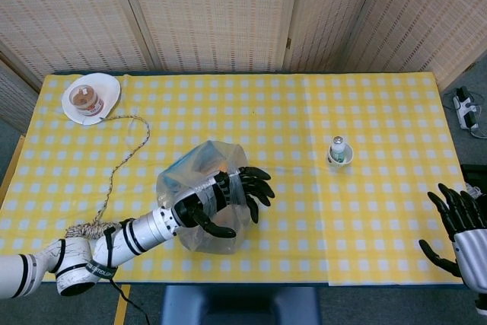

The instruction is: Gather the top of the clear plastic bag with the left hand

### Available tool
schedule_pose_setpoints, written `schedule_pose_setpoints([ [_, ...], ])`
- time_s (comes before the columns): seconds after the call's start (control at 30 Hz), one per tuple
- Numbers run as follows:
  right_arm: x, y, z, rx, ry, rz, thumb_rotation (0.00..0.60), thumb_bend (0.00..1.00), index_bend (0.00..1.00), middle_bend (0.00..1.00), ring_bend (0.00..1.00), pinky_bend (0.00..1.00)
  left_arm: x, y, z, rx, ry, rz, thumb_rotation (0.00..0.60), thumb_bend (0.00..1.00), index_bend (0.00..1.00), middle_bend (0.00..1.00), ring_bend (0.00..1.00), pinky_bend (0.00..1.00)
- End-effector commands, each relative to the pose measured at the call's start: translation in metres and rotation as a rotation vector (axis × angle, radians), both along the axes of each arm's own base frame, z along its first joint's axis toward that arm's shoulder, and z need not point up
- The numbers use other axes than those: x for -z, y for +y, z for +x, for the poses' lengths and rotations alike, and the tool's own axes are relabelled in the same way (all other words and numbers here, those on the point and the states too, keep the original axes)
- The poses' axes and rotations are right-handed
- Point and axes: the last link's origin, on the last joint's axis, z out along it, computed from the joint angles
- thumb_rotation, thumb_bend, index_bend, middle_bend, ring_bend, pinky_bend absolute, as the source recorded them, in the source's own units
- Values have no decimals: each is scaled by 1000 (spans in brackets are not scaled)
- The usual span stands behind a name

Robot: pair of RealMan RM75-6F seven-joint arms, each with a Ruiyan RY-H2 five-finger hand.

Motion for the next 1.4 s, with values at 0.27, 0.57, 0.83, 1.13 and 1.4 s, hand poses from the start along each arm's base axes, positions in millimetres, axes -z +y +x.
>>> schedule_pose_setpoints([
  [0.27,2,-1,1,-2,2,12,600,310,0,0,0,0,-8,-17,5,-151,183,352,600,618,843,970,927,975],
  [0.57,3,0,2,-13,4,18,600,309,0,0,0,0,-17,-24,8,-221,153,385,600,738,884,1000,971,1000],
  [0.83,3,4,4,-22,2,21,600,309,0,0,0,0,-53,-24,23,-235,113,401,600,739,884,1000,971,1000],
  [1.13,0,3,3,-19,-10,2,600,310,0,0,0,0,-120,-15,83,-146,3,487,600,739,886,1000,971,1000],
  [1.4,4,-1,5,-19,0,15,600,310,0,0,0,0,-128,-12,92,-157,21,480,600,738,888,1000,971,1000],
])
